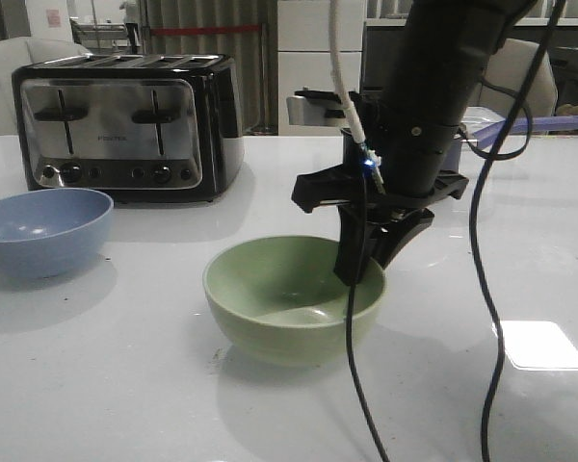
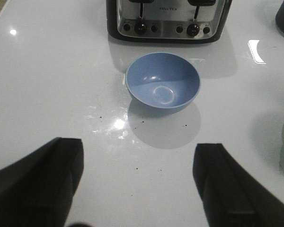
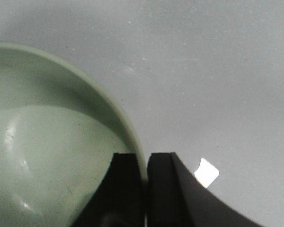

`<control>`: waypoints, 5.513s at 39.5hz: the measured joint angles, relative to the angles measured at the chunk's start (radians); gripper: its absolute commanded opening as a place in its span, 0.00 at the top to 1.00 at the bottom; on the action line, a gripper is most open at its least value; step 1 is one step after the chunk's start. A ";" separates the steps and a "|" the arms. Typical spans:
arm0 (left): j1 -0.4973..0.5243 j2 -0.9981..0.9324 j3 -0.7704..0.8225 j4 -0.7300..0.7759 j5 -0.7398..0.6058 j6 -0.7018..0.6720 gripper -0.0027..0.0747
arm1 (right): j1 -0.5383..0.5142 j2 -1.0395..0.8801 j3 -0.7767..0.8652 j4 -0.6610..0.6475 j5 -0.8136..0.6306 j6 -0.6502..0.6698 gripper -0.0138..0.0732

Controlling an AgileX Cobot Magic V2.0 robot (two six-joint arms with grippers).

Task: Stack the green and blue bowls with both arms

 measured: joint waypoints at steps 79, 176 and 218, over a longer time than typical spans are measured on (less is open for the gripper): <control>0.000 0.033 0.000 0.010 0.000 0.002 0.26 | 0.000 -1.454 0.706 -0.070 0.066 0.002 0.33; -0.024 1.309 -0.762 0.030 0.092 0.084 0.84 | 0.000 -1.454 0.706 -0.070 0.076 0.002 0.33; -0.598 1.224 -0.767 -0.097 0.071 0.138 0.84 | 0.000 -1.454 0.706 -0.070 0.076 0.002 0.33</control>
